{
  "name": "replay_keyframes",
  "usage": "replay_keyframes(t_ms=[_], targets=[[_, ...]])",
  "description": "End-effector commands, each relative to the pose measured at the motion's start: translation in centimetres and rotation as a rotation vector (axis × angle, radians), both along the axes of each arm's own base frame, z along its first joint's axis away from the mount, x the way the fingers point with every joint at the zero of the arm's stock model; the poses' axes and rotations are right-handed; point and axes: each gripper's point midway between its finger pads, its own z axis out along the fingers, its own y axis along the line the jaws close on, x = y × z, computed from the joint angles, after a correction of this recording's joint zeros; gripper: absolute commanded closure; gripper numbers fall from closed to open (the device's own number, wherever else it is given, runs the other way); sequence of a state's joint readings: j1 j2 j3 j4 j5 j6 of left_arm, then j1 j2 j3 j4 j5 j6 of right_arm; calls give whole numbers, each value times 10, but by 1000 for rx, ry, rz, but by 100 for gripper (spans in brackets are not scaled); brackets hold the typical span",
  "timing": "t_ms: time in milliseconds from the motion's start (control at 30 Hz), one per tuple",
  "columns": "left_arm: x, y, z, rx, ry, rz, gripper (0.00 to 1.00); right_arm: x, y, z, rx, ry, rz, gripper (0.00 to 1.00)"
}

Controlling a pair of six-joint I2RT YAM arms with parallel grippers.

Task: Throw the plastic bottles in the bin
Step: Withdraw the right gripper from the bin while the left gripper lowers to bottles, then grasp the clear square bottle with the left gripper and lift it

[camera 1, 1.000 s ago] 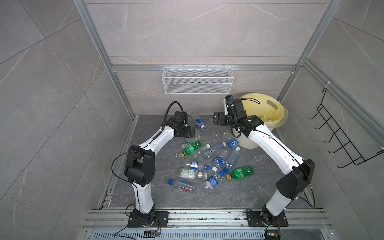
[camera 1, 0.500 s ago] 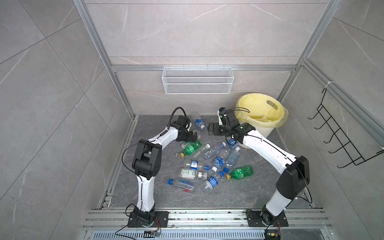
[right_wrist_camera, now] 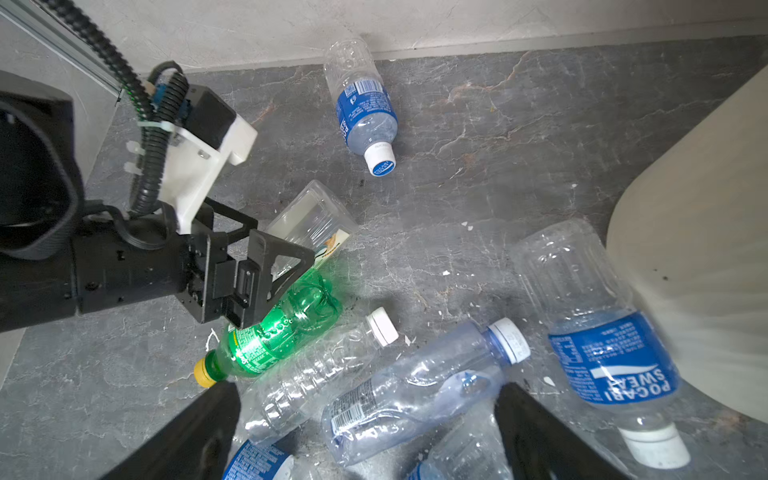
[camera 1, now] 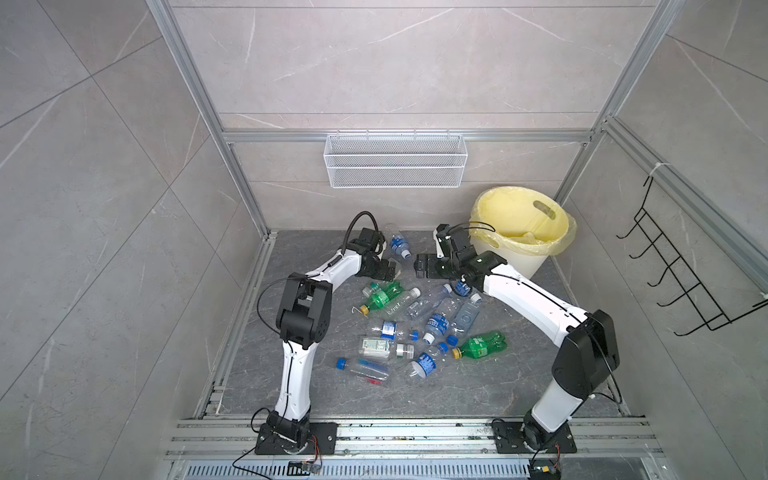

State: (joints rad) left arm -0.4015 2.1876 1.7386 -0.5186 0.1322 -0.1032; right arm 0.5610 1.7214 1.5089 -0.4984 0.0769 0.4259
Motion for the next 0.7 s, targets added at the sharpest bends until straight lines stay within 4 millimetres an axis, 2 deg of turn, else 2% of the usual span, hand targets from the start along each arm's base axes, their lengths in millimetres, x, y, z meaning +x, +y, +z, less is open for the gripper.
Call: replay_keyframes(t_ms=[0,200,367,667], targets=[[3,4,-4,26,-19,-24,4,-3,3,3,26,-4,1,0],[1,8,-15,27,-17,-32,7,-1,6,-1,35,9,0,0],[2,12,-17,-6,-12,-29,21,-2,5,-3,34,12,-7,0],[-2,18,-6,-26,-42,-29,34,-3,5,-10,34,25,-13,0]])
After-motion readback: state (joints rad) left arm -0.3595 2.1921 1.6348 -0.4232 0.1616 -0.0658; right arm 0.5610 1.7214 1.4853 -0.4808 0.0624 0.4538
